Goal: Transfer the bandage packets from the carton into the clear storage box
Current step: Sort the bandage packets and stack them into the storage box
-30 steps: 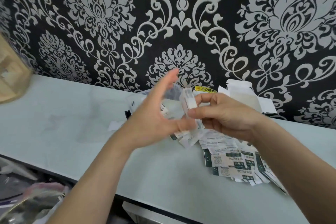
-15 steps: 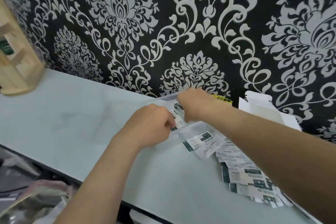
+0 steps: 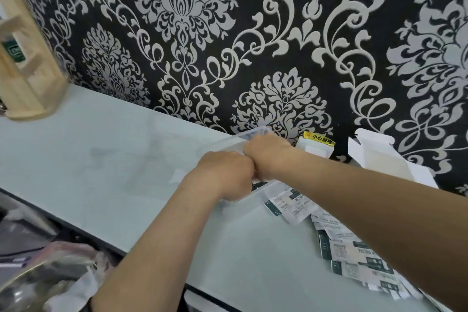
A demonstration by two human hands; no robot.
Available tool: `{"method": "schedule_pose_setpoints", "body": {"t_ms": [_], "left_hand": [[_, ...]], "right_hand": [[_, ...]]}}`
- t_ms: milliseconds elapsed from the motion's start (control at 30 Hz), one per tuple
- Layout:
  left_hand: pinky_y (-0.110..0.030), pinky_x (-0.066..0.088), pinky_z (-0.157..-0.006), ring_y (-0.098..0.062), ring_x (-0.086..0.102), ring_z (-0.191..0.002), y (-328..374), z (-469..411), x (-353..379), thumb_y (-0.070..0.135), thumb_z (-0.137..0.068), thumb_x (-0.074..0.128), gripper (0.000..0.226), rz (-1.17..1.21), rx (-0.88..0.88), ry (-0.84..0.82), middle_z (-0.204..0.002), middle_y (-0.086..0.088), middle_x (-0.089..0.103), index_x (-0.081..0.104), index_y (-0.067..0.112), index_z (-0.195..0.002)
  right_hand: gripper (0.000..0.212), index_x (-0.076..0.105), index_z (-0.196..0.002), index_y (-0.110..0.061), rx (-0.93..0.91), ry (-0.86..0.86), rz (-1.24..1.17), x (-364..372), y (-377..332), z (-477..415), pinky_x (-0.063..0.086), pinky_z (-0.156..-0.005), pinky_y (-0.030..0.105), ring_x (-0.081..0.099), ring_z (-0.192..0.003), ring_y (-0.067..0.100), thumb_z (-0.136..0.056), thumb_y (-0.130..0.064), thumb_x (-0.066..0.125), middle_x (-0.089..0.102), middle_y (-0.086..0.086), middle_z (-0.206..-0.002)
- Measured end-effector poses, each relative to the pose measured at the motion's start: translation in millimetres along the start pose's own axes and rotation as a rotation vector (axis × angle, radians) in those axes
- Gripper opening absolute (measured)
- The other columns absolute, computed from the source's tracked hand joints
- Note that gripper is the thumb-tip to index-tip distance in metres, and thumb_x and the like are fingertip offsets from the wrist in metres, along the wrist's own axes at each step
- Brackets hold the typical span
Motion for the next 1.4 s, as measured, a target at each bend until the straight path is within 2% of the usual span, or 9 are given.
{"method": "schedule_pose_setpoints", "body": {"t_ms": [167, 300, 467, 600, 867, 967, 1133, 1267, 1400], "left_hand": [[-0.029, 0.033, -0.062, -0.021, 0.054, -0.091, 1, -2, 2, 0.016, -0.088, 0.038, 0.042, -0.03, 0.003, -0.008, -0.109, 0.002, 0.062, 0.063, 0.032, -0.119], [-0.028, 0.034, -0.063, -0.021, 0.058, -0.099, 0, -4, 4, 0.016, -0.086, 0.038, 0.043, -0.046, 0.007, -0.023, -0.11, 0.005, 0.063, 0.063, 0.032, -0.117], [-0.029, 0.033, -0.059, -0.022, 0.058, -0.095, 0, -4, 4, 0.017, -0.085, 0.038, 0.037, -0.045, 0.012, -0.03, -0.102, 0.004, 0.063, 0.064, 0.027, -0.108], [-0.032, 0.045, -0.073, -0.025, 0.058, -0.101, -3, -2, -2, 0.016, -0.084, 0.042, 0.042, -0.003, -0.028, 0.04, -0.115, -0.001, 0.061, 0.062, 0.026, -0.119], [-0.036, 0.052, -0.075, -0.026, 0.057, -0.09, -7, 0, -8, 0.007, -0.079, 0.041, 0.045, 0.056, -0.056, 0.095, -0.111, -0.005, 0.064, 0.065, 0.02, -0.115], [-0.032, 0.046, -0.064, -0.021, 0.052, -0.074, -5, 2, -9, 0.008, -0.08, 0.042, 0.029, 0.044, -0.069, 0.09, -0.095, -0.004, 0.062, 0.065, 0.02, -0.093], [-0.029, 0.03, -0.049, -0.015, 0.038, -0.056, -3, 4, -11, 0.003, -0.076, 0.042, 0.021, -0.027, -0.096, 0.098, -0.068, 0.001, 0.043, 0.044, 0.02, -0.064], [-0.031, 0.039, -0.06, -0.022, 0.05, -0.074, -4, -1, -6, 0.007, -0.082, 0.042, 0.031, -0.046, -0.08, 0.076, -0.086, 0.002, 0.056, 0.066, 0.023, -0.096], [-0.033, 0.049, -0.069, -0.025, 0.057, -0.086, -5, -4, -2, 0.008, -0.082, 0.041, 0.043, -0.032, -0.055, 0.062, -0.105, 0.001, 0.064, 0.066, 0.027, -0.113]], "right_hand": [[0.021, 0.061, -0.109, -0.011, -0.099, -0.013, 0.075, 2, -6, 2, 0.051, -0.071, 0.034, 0.054, -0.082, 0.023, -0.089, -0.014, 0.056, 0.063, 0.004, -0.101], [0.016, 0.057, -0.101, -0.018, -0.137, -0.102, 0.217, 2, -4, 4, 0.04, -0.068, 0.033, 0.05, -0.081, 0.02, -0.091, -0.031, 0.059, 0.045, -0.006, -0.076], [0.016, 0.054, -0.096, -0.018, -0.172, -0.21, 0.268, 1, -1, 8, 0.042, -0.068, 0.033, 0.048, -0.073, 0.021, -0.088, -0.023, 0.067, 0.043, -0.002, -0.074], [0.021, 0.06, -0.108, -0.016, -0.191, -0.237, 0.296, 3, -2, 6, 0.046, -0.071, 0.033, 0.05, -0.075, 0.02, -0.088, -0.015, 0.066, 0.045, -0.002, -0.075], [0.026, 0.063, -0.105, -0.014, -0.208, -0.155, 0.294, 2, 5, 4, 0.046, -0.066, 0.031, 0.059, -0.087, 0.02, -0.087, -0.031, 0.068, 0.05, -0.003, -0.077], [0.025, 0.059, -0.091, -0.017, -0.207, -0.129, 0.257, -2, 11, 8, 0.041, -0.057, 0.028, 0.058, -0.078, 0.019, -0.085, -0.038, 0.07, 0.053, -0.004, -0.077], [0.01, 0.061, -0.099, -0.009, -0.197, -0.097, 0.29, -2, 11, 12, 0.036, -0.047, 0.024, 0.043, -0.057, 0.013, -0.089, -0.01, 0.063, 0.044, -0.001, -0.072], [0.013, 0.052, -0.095, -0.011, -0.218, -0.126, 0.308, 0, 4, 13, 0.041, -0.055, 0.028, 0.042, -0.058, 0.014, -0.09, 0.0, 0.056, 0.043, 0.001, -0.073], [0.008, 0.056, -0.094, -0.01, -0.223, -0.098, 0.305, -1, 4, 12, 0.041, -0.055, 0.028, 0.043, -0.059, 0.014, -0.089, -0.005, 0.059, 0.044, 0.0, -0.073]]}}
Point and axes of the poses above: each hand's wrist, its own z-axis away from the middle knuckle, its own x-axis out of the palm, y = z × x, the point moved 8 cm from there along -z, towards the middle knuckle
